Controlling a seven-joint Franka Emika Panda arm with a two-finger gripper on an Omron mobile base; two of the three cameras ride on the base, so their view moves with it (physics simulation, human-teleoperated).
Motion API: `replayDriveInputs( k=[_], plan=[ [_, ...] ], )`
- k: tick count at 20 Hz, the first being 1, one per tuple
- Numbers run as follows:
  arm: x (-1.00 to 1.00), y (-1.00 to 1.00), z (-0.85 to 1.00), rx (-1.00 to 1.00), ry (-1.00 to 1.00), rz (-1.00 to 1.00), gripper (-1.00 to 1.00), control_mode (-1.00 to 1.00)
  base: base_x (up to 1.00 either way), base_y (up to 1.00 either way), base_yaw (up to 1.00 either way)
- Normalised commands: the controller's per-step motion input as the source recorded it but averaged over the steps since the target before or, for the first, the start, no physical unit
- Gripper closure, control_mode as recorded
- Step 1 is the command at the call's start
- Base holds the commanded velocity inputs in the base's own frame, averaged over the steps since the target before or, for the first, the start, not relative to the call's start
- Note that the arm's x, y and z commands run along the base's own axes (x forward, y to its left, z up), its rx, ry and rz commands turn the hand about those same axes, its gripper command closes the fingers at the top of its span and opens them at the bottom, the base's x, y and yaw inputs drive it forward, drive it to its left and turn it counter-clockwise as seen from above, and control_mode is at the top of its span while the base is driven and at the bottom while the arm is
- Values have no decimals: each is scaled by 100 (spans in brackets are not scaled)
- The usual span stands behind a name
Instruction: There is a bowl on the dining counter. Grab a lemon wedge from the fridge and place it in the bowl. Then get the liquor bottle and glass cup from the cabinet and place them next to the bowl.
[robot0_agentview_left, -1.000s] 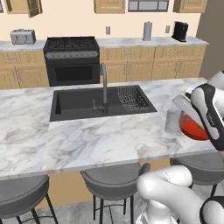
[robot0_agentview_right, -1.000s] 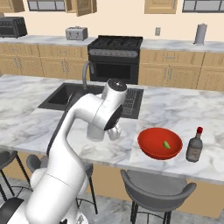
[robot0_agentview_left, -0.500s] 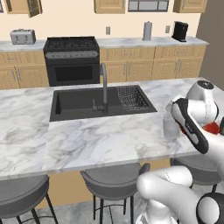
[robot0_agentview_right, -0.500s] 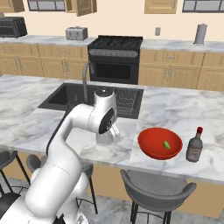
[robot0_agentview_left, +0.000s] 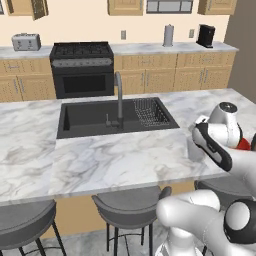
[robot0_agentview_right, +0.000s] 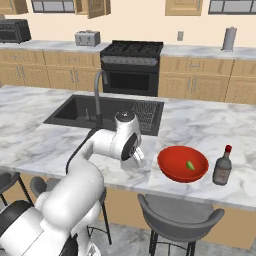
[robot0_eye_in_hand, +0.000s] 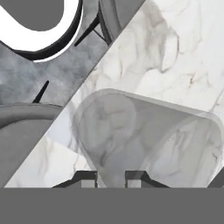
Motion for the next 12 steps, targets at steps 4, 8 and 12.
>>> replayDriveInputs(
  k=[4, 8, 12],
  plan=[
    [40, -33, -15, 0, -1, 0, 100, -100, 0, 0, 0],
    [44, -24, -10, 0, -3, 0, 100, -100, 0, 0, 0],
    [38, -12, -18, 4, 0, 0, 100, -100, 0, 0, 0]
  ],
)
